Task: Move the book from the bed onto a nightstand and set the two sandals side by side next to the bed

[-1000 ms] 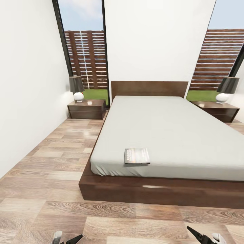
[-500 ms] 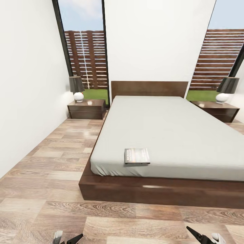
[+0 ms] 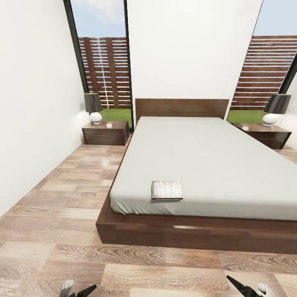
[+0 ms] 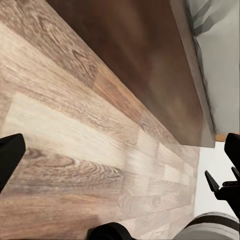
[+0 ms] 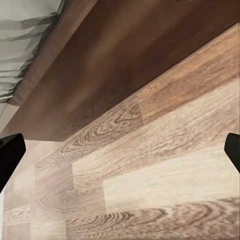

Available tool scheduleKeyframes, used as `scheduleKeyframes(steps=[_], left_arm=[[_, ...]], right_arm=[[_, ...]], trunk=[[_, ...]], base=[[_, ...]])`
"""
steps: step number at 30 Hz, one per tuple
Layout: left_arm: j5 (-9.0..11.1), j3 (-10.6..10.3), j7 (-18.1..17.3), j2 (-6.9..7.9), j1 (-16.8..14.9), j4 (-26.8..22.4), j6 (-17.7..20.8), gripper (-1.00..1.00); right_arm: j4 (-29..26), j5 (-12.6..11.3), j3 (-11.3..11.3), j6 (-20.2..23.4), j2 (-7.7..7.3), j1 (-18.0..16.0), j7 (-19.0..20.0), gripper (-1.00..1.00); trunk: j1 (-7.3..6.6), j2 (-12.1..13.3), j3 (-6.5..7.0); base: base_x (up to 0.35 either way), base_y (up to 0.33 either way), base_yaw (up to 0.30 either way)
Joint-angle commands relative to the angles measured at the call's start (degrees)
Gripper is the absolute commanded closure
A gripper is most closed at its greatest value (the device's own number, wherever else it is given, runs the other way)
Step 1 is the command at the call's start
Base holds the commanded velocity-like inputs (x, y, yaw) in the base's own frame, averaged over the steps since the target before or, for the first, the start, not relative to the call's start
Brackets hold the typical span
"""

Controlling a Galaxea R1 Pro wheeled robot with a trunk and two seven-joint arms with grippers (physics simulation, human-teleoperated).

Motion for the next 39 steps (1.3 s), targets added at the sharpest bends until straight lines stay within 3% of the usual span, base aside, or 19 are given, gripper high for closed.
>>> scheduleKeyframes(steps=[1,7,12,18,27,34,39], left_arm=[[0.4,0.0,1.2,0.38,0.0,-0.4,0.7,-1.0],[0.7,0.7,9.5,1.8,0.2,-4.4,1.6,-1.0],[0.9,0.9,13.0,1.92,0.2,-7.7,3.1,-1.0],[1.1,1.2,15.0,1.64,-0.1,-11.2,6.3,-1.0],[1.1,1.3,16.2,1.19,-4.7,-12.9,8.1,-1.0],[1.2,1.3,17.0,-0.6,-9.1,-12.9,8.2,-1.0],[1.9,1.3,17.1,-3.6,-12.2,-13.0,8.2,-1.0]], right_arm=[[0.2,-0.6,0.5,0.1,0.03,-0.1,0.0,-1.0],[0.2,-0.8,0.6,0.1,0.06,-0.1,-2.4,-1.0],[0.2,-0.8,0.6,0.1,0.06,-0.1,-3.2,-1.0],[0.1,-0.7,0.7,0.1,0.05,-0.1,-3.6,-1.0],[0.1,-0.7,1.2,0.3,0.05,-0.1,-3.8,-1.0],[-0.6,-0.9,1.1,0.5,-0.35,-0.1,-3.5,-1.0],[-6.1,-1.1,0.8,0.9,-1.6,-0.1,-3.8,-1.0]], trunk=[[-0.01,0.0,-0.05],[-0.01,0.0,-0.05],[-0.01,0.0,-0.05],[-0.01,0.0,-0.05],[-0.01,0.0,-0.05],[-0.01,0.0,-0.05],[-0.01,0.0,-0.05]], base=[[0.0,0.0,0.0],[0.0,0.0,0.0],[0.0,0.0,0.0],[0.0,0.0,0.0],[0.0,0.0,0.0],[0.0,0.0,0.0],[0.0,0.0,0.0]])
